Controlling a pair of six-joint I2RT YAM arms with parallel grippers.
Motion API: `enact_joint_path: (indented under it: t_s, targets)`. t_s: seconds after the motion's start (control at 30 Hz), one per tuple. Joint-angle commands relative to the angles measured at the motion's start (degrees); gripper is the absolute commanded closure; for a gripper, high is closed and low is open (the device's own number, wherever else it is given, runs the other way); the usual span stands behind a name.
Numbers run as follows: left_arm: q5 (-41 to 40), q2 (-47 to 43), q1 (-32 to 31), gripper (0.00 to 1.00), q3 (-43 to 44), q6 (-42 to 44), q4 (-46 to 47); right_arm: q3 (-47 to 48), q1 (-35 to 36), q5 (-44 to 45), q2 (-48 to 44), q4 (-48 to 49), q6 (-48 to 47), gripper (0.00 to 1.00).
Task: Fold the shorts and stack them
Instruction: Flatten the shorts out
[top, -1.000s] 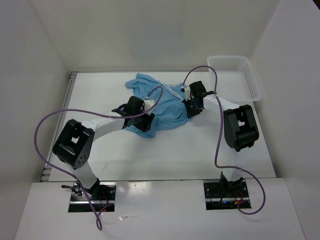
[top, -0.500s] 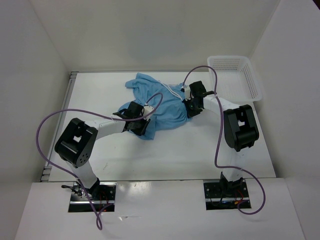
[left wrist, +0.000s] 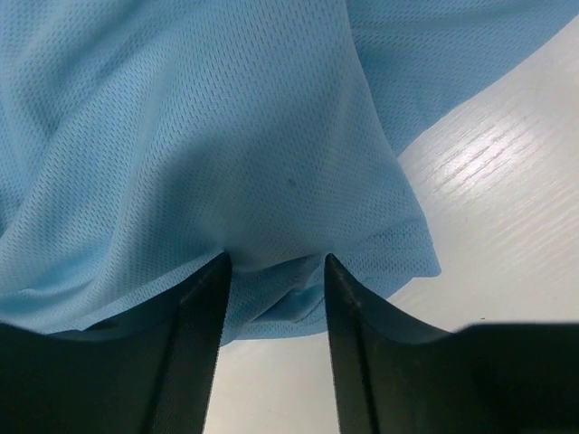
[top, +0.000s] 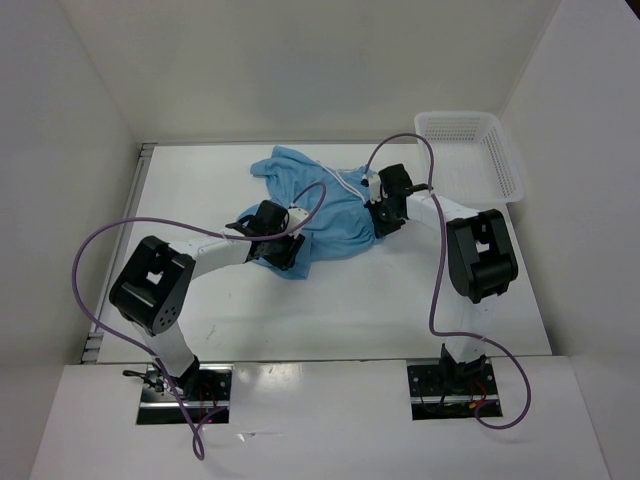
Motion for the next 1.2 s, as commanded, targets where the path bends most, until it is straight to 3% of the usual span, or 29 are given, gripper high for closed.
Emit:
enact_joint_path:
  t_s: [0.0,0.2,0.3,0.47,0.57,0.8,0.9,1.07,1.17]
  targets:
    - [1.42,-1.84,-0.1,0.48,0.69,0.21,1.17,0.05,-0.12,0.26,-1.45,1.65,-0.66,1.0]
    - [0.89,-1.31,-0.1,0.73,0.16,0.21,2.22,0.05,-0.12,0.26,-1.45,1.65,-0.66,1.0]
    - [0.37,-1.31,-0.1,0.81,0.16,0.21,2.23,0.05,-0.12,0.26,-1.45,1.65,-0.66,1.0]
    - [0.89,-0.78,-0.1,0.85,0.16,0.21,1.7,0.05,-0.12,0.26,-1.45,1.65,-1.18,1.0]
    - [0.37,-1.3,-0.1,1.0,0.16,0.21,1.7,0.05,-0.12,0.26,-1.45,1.65,-1.18,1.0]
    - [-5.6,-4.2,2.09,1.0,5.06,0.21,1.36,3.37,-0.12,2.45,-1.98,2.18,-1.89,1.0]
    - [-8.15,-5.52,7.53,1.0,8.76,0.21,-1.19,8.29,-0.12,3.6,-1.98,2.18,-2.59,1.0]
    - [-9.39,-8.59,22.97,1.0,19.9,0.21,-8.2,24.2,-3.54,3.52,-0.75,-2.38,-5.56,1.0]
    - [-10.0,-15.44,26.0,1.0,17.66,0.21,-11.12,24.58,-4.69,-0.61,-2.68,-9.14,-12.4,1.0]
